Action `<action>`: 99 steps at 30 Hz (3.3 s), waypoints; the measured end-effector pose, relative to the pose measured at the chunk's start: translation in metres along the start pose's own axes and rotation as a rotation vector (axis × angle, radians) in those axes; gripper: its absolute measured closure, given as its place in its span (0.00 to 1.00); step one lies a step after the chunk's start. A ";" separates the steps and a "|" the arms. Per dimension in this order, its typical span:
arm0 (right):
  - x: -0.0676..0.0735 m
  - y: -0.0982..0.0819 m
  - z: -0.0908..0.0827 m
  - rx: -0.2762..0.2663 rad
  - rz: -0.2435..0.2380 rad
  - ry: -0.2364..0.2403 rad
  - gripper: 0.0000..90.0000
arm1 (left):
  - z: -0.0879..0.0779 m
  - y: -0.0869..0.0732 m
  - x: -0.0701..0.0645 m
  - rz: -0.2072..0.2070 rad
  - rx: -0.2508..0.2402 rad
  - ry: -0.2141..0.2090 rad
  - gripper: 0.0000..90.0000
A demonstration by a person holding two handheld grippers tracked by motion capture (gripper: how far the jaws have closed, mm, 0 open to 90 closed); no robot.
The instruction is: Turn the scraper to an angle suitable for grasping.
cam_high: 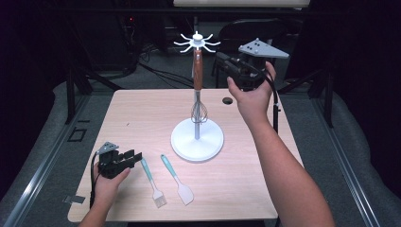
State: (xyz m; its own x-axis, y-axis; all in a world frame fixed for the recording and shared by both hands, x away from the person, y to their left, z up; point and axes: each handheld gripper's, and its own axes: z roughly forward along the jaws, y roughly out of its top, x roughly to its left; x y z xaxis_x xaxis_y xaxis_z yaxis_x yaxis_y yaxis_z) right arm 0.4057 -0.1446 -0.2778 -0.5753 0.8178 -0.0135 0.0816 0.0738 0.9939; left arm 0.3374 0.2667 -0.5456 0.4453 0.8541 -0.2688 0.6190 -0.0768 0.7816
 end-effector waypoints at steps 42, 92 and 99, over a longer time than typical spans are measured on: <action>0.038 -0.011 0.000 -0.006 -0.045 0.102 0.98 | 0.001 -0.001 0.002 -0.011 -0.013 0.002 0.62; 0.057 -0.258 -0.015 0.732 0.080 0.190 0.76 | 0.001 -0.003 0.003 -0.031 -0.012 0.005 0.62; 0.079 -0.270 -0.001 0.762 0.068 0.225 0.77 | 0.000 -0.003 0.004 -0.033 -0.011 0.007 0.62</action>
State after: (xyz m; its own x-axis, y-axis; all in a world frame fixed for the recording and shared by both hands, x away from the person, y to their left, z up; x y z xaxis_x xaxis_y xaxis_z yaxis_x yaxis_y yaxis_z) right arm 0.3375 -0.0999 -0.5468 -0.6930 0.7056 0.1481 0.6100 0.4643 0.6421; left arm 0.3374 0.2704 -0.5498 0.4200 0.8596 -0.2909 0.6264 -0.0426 0.7784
